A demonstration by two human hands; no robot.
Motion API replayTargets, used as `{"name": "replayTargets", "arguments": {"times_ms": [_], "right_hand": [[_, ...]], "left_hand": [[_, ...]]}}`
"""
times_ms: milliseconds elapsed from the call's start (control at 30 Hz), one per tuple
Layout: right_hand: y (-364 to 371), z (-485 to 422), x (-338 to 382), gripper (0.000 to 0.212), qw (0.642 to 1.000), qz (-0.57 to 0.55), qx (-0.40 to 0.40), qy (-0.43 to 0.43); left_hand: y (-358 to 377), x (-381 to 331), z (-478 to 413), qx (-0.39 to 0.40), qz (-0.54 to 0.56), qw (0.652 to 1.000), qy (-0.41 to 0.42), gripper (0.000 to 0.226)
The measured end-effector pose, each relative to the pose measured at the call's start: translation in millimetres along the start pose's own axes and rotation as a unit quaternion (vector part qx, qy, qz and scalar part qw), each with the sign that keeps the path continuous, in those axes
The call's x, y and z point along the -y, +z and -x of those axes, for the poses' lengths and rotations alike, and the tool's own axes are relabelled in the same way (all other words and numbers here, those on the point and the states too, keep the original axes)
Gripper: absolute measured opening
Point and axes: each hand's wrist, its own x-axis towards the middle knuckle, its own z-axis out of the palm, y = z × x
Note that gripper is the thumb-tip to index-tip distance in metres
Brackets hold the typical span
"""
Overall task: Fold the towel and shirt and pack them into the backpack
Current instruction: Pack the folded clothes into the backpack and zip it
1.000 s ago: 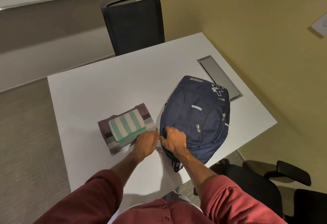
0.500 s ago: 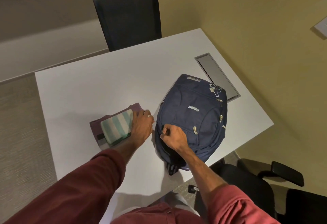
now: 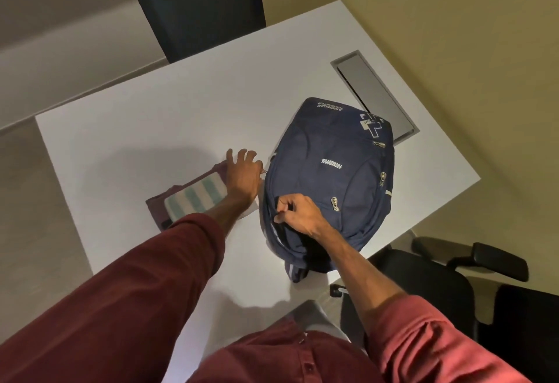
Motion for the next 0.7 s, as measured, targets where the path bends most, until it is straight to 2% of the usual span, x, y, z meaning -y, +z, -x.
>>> {"name": "replayTargets", "arguments": {"times_ms": [267, 433, 533, 600, 633, 700], "right_hand": [[-1, 2, -14, 0.021, 0.999, -0.034, 0.006, -0.002], [1, 3, -21, 0.019, 0.999, -0.039, 0.012, 0.011], [1, 2, -20, 0.019, 0.999, -0.031, 0.016, 0.012], [2, 1, -21, 0.018, 1.0, -0.01, 0.018, 0.007], [3, 1, -21, 0.022, 1.0, 0.002, 0.018, 0.003], [8, 0, -20, 0.045, 1.0, 0.024, 0.006, 0.001]], "left_hand": [[10, 4, -38, -0.048, 0.011, 0.999, 0.019, 0.022], [22, -2, -53, -0.046, 0.008, 0.998, 0.033, 0.018], [38, -1, -55, -0.079, 0.04, 0.995, 0.034, 0.011], [45, 1, -53, -0.09, 0.076, 0.992, 0.036, 0.015], [46, 3, -50, -0.097, 0.094, 0.99, 0.038, 0.019], [46, 13, -42, -0.122, 0.15, 0.981, 0.029, 0.025]]}}
